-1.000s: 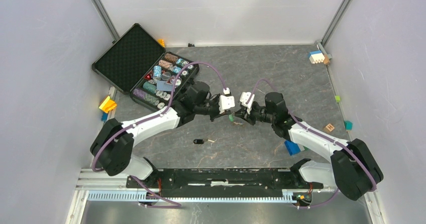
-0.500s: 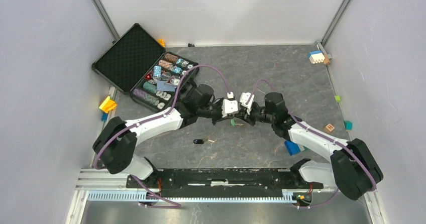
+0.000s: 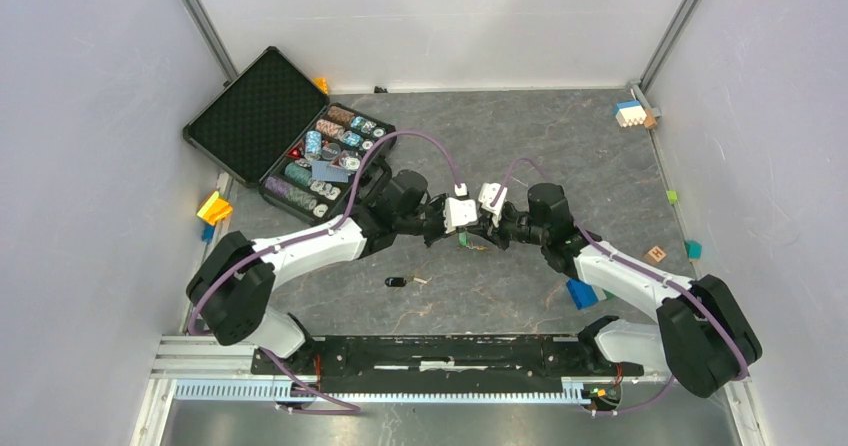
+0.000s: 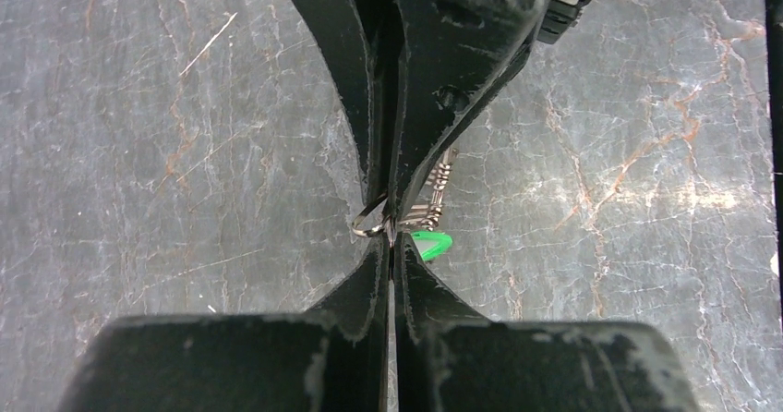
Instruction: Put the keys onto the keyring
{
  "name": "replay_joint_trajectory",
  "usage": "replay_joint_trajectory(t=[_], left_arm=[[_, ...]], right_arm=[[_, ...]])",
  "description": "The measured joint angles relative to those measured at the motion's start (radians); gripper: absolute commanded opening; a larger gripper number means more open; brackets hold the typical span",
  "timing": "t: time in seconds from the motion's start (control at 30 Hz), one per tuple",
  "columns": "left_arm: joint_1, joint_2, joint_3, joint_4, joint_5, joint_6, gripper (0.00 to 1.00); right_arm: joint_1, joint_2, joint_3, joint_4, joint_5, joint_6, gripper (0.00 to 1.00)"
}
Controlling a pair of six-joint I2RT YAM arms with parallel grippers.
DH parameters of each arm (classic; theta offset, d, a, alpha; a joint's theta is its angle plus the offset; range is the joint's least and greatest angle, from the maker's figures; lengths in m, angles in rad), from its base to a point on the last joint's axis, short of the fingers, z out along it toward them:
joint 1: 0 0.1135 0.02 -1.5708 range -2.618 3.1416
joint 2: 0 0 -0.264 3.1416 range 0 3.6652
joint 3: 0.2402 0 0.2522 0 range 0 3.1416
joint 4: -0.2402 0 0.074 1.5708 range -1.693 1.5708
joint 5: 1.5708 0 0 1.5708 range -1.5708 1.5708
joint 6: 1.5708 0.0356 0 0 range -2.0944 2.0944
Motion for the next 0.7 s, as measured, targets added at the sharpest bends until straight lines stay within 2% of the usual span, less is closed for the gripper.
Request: replay_joint_trajectory(t=[0.23,0.7], left_arm=[[-0.022,-0.021,-0.018,0.011,-0.087,-0.001,0.02],[-0.066,-0.052,-0.051,0.035,-0.144,-0.014,0.02]], right_arm=[[-0.003,0.002,0.000,0.000,-0.001,0.005,0.00],[-0.006,0.004,0.000,0.000,-0.008,0.019,0.00]])
